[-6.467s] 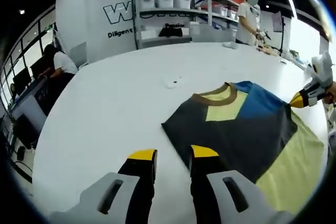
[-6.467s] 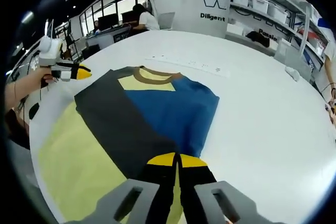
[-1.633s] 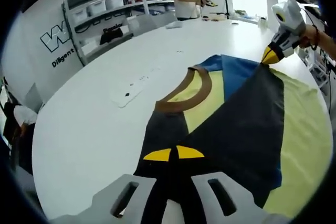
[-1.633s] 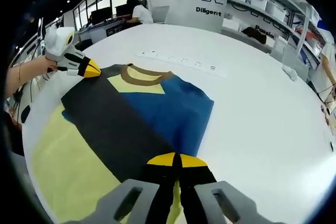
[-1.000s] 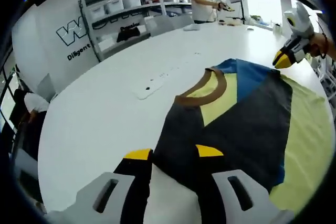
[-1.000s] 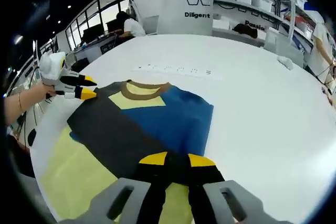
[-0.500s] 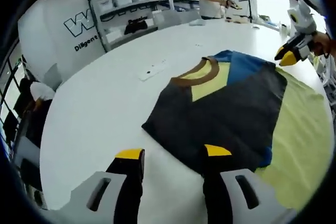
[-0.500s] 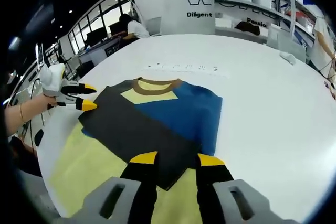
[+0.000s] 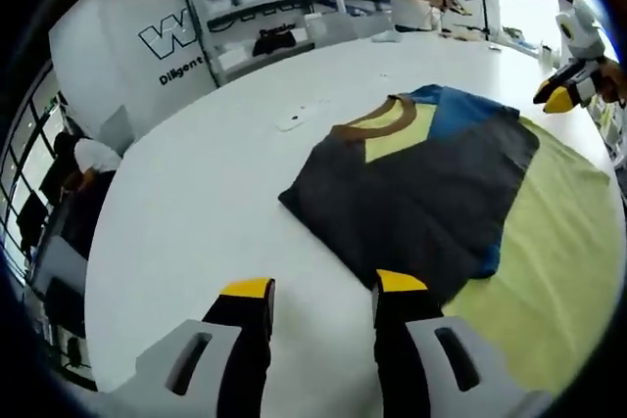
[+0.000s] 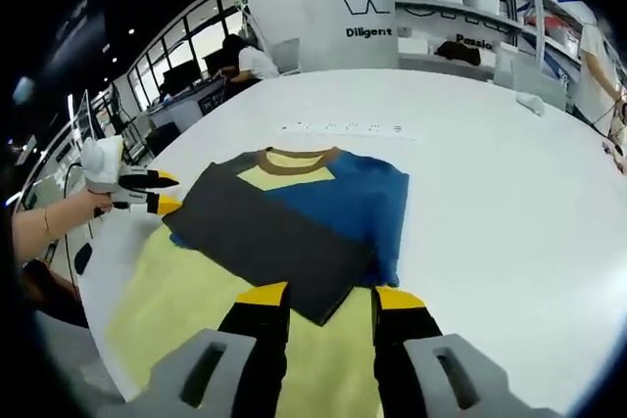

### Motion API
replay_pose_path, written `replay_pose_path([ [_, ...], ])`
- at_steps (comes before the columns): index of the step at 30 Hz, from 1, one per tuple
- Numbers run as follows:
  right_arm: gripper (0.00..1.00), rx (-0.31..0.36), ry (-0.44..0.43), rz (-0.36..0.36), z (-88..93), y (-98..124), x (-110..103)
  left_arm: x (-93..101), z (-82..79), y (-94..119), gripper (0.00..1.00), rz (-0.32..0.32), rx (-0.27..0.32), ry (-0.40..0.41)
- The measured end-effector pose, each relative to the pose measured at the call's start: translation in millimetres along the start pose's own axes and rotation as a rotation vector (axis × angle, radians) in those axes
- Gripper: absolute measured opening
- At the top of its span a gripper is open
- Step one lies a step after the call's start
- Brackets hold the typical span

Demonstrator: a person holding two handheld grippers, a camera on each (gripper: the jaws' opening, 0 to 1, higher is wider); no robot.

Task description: Fold the garment on the visible template until the final outline fits inside the template.

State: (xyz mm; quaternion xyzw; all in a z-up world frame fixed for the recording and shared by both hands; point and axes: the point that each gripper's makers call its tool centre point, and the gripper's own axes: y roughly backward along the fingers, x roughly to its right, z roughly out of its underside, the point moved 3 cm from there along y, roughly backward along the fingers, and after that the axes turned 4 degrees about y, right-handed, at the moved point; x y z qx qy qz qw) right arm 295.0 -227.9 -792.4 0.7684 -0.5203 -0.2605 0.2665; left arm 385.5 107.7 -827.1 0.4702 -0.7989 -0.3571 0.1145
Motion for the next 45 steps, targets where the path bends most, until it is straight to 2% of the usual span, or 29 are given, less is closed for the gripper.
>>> replay_pose_path([
  [3, 0.44, 0.026, -0.011, -0.015, -1.3, 8, -3, 2.0, -0.8, 7, 0.47, 0.007, 0.011, 0.051],
  [4, 0.47, 0.031, -0.014, -0.016, -1.8, 10, -3, 5.0, -3.3, 12, 0.49, 0.015, 0.034, 0.101],
  [7, 0.6, 0.067, -0.007, -0.024, -5.1, 17, -6, 15.5, -8.9, 25, 0.6, 0.066, 0.093, 0.133],
  [9, 0.69, 0.072, -0.012, -0.031, -4.6, 22, -7, 22.9, -7.1, 33, 0.7, 0.08, 0.087, 0.112],
  [13, 0.85, 0.082, -0.012, -0.057, -1.9, 30, -14, 31.6, -6.7, 47, 0.77, 0.097, 0.093, 0.111],
  [16, 0.91, 0.089, 0.012, -0.057, 2.3, 38, -18, 42.7, -5.5, 62, 0.87, 0.121, 0.09, 0.112],
  [18, 0.95, 0.087, 0.002, -0.055, 6.1, 44, -19, 47.4, -5.9, 72, 0.99, 0.126, 0.092, 0.12],
  [19, 0.97, 0.097, -0.004, -0.061, 7.1, 47, -21, 54.4, -6.2, 76, 0.99, 0.159, 0.091, 0.145],
  [20, 0.99, 0.099, -0.006, -0.065, 8.5, 49, -22, 56.2, -7.7, 83, 0.99, 0.161, 0.108, 0.15],
  [25, 0.99, 0.075, 0.031, -0.057, 25.0, 60, -29, 64.2, -4.3, 99, 0.99, 0.167, 0.11, 0.166],
  [30, 0.99, 0.047, 0.046, -0.07, 43.9, 69, -35, 73.2, 6.2, 110, 0.99, 0.143, 0.093, 0.111],
  [33, 0.99, 0.031, 0.054, -0.067, 53.5, 72, -35, 80.2, 16.1, 116, 0.98, 0.129, 0.084, 0.104],
  [38, 0.98, 0.009, 0.047, -0.068, 72.9, 78, -38, 94.9, 30.4, 124, 0.97, 0.163, 0.078, 0.168],
  [39, 0.97, -0.018, 0.047, -0.065, 84.8, 82, -39, 96.3, 35.8, 125, 0.96, 0.157, 0.064, 0.169],
  [41, 0.95, -0.028, 0.051, -0.058, 89.6, 84, -39, 98.7, 49.0, 131, 0.95, 0.129, 0.025, 0.176],
  [45, 0.93, -0.038, 0.046, -0.054, 99.9, 92, -42, 103.2, 57.6, 137, 0.93, 0.111, 0.033, 0.208],
])
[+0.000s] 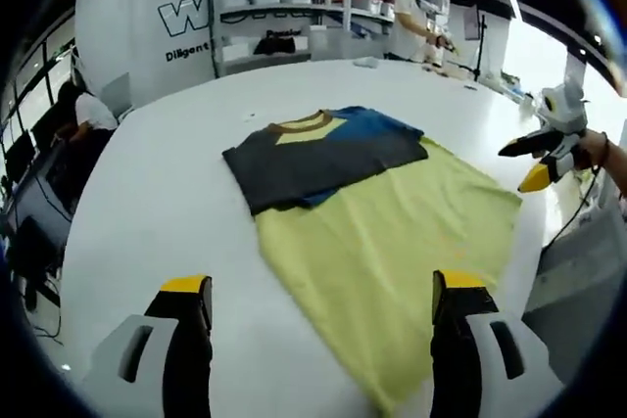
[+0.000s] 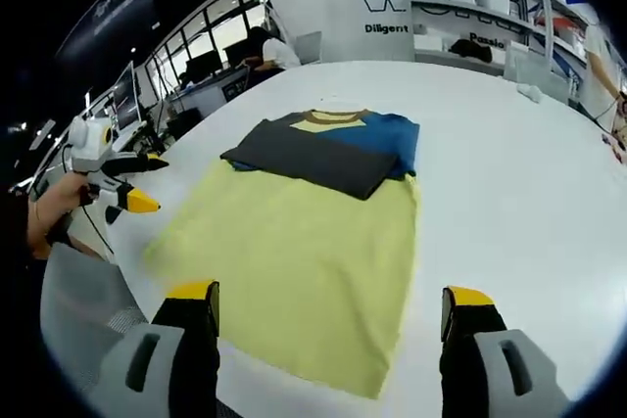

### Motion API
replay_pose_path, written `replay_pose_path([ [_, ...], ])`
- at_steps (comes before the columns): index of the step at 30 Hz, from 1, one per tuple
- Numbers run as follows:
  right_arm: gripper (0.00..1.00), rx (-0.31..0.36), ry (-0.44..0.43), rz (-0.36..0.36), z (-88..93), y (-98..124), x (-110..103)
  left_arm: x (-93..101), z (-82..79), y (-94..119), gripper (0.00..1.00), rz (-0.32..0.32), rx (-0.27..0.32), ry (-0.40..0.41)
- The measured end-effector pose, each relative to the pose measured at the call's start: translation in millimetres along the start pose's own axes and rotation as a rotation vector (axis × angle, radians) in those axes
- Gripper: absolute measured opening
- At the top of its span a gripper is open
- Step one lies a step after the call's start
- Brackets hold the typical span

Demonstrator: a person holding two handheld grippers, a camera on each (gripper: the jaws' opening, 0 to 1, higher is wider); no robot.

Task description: Fold the garment on the visible template until the final outline fits inside the template.

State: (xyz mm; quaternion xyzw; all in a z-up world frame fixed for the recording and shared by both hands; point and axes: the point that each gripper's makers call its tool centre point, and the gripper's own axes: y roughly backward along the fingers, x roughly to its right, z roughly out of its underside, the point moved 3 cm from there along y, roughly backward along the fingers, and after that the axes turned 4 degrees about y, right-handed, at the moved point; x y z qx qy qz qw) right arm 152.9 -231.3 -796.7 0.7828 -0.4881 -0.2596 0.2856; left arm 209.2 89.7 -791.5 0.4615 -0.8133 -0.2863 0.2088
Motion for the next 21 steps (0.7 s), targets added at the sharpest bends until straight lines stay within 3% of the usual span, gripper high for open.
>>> replay_pose_path([
  [2, 0.9, -0.017, -0.006, 0.002, 8.6, 2, -2, 4.2, 15.0, 4, 0.92, -0.009, -0.053, -0.012],
  [8, 0.76, -0.063, -0.013, 0.031, 33.8, 4, 2, 16.7, 33.1, 14, 0.84, -0.03, -0.102, 0.049],
  [13, 0.57, -0.101, -0.008, 0.067, 46.9, 5, 8, 18.3, 46.2, 17, 0.78, -0.07, -0.126, 0.064],
  [16, 0.53, -0.108, -0.034, 0.077, 54.0, 5, 10, 17.0, 67.7, 18, 0.7, -0.113, -0.173, 0.1],
  [18, 0.48, -0.118, -0.034, 0.08, 56.8, 5, 10, 19.8, 74.6, 21, 0.64, -0.106, -0.203, 0.121],
  [21, 0.41, -0.132, -0.027, 0.101, 61.7, 6, 13, 24.4, 79.7, 24, 0.58, -0.109, -0.196, 0.144],
])
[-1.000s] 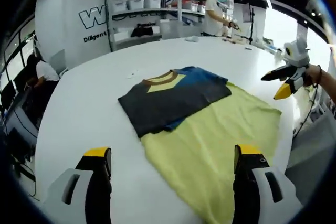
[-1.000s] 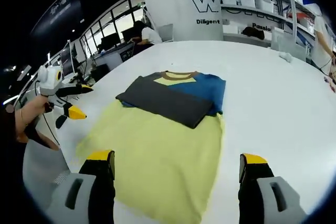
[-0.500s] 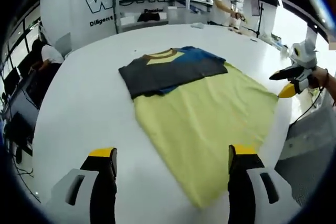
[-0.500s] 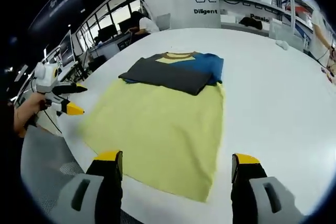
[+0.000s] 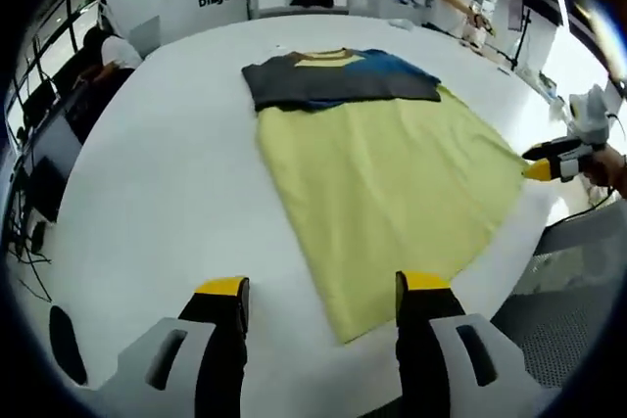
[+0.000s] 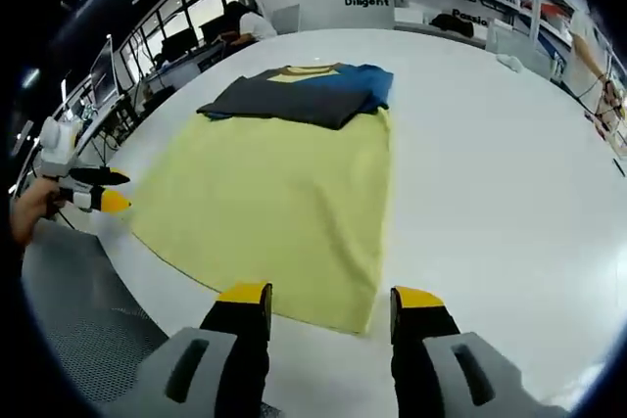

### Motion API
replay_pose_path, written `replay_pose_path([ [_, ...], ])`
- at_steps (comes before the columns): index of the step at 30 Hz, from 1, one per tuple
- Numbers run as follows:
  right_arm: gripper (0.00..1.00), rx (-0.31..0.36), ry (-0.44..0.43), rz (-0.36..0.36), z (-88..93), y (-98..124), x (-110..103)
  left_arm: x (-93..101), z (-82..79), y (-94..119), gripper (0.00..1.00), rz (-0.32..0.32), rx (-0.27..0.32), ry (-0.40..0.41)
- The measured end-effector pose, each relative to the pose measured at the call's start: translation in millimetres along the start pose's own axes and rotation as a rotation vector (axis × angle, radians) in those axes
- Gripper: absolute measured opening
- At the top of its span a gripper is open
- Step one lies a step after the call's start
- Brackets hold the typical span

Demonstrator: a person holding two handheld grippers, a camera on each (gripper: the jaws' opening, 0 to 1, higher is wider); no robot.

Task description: Fold the garment on the visible template until the final outline fits inside the template.

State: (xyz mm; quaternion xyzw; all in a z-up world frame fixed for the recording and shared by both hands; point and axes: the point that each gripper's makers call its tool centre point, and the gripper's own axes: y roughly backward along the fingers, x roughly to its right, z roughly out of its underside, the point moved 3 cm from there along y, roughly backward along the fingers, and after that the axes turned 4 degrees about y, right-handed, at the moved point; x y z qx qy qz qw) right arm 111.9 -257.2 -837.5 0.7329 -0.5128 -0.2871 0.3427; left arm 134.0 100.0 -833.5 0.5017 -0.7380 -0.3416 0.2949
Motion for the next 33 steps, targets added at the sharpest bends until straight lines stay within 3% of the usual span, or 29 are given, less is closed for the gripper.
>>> replay_pose_path([
  [5, 0.28, -0.011, -0.008, 0.026, 4.9, 0, 6, 4.4, 8.9, 0, 0.41, 0.004, -0.027, -0.01],
  [9, 0.19, -0.016, -0.016, 0.039, 8.4, 0, 11, 2.1, 9.9, 1, 0.37, -0.004, -0.033, 0.017],
  [12, 0.14, -0.018, -0.023, 0.049, 9.7, 0, 12, 2.4, 13.1, 3, 0.28, -0.002, -0.065, 0.046],
  [17, 0.04, -0.023, -0.029, 0.066, 10.7, 1, 15, 2.9, 15.4, 3, 0.2, -0.021, -0.082, 0.011],
  [24, 0.0, -0.039, -0.02, 0.067, 8.9, 0, 15, 6.8, 15.8, 2, 0.08, -0.003, -0.111, 0.014],
  [33, 0.0, -0.09, 0.038, 0.055, 10.7, 1, 11, 4.3, 14.0, 4, 0.07, -0.023, -0.137, -0.146],
])
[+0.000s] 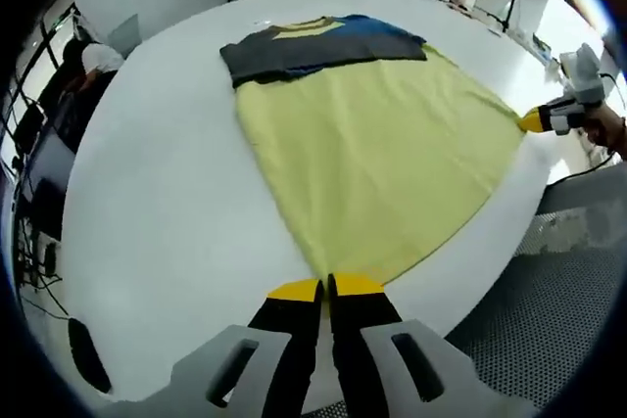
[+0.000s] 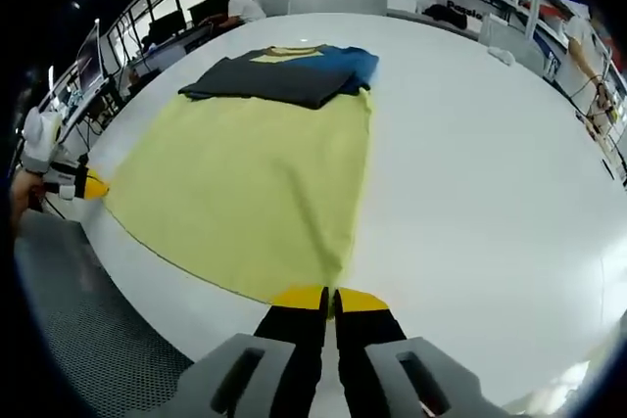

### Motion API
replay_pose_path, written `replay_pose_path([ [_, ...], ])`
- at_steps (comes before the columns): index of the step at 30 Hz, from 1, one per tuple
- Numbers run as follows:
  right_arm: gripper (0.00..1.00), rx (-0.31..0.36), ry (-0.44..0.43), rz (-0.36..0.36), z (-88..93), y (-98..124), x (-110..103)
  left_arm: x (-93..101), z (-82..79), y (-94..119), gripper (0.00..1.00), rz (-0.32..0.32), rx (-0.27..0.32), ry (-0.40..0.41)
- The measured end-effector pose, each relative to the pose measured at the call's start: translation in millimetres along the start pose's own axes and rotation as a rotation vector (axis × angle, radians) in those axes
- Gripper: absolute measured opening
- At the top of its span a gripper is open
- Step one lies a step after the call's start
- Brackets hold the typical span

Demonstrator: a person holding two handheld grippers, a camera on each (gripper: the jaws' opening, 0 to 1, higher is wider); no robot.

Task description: Fold the garment on the visible template until the final outline fits inside the template.

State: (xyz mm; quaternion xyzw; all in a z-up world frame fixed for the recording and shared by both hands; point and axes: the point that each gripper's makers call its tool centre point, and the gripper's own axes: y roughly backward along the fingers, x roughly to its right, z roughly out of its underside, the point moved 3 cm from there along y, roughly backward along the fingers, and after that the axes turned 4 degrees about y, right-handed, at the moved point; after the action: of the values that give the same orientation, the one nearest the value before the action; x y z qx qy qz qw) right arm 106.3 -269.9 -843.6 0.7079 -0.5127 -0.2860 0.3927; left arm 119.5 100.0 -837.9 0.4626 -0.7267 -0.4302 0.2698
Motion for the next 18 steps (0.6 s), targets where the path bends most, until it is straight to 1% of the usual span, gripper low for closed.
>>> replay_pose_path([
  [2, 0.0, -0.02, 0.025, -0.002, 1.9, 2, -3, -0.9, 0.1, 1, 0.07, -0.009, 0.0, -0.04],
  [4, 0.0, -0.045, 0.037, -0.011, 4.7, 3, -6, -1.8, 1.5, 3, 0.07, -0.013, -0.008, -0.049],
  [8, 0.0, -0.077, 0.054, -0.014, 8.7, 6, -10, -1.2, 6.9, 5, 0.07, 0.003, -0.033, -0.054],
  [14, 0.0, -0.105, 0.042, -0.038, 15.5, 10, -13, 2.4, 17.9, 9, 0.07, 0.018, -0.068, -0.072],
  [18, 0.0, -0.125, 0.044, -0.058, 20.2, 12, -16, 3.9, 22.2, 13, 0.07, 0.019, -0.082, -0.092],
])
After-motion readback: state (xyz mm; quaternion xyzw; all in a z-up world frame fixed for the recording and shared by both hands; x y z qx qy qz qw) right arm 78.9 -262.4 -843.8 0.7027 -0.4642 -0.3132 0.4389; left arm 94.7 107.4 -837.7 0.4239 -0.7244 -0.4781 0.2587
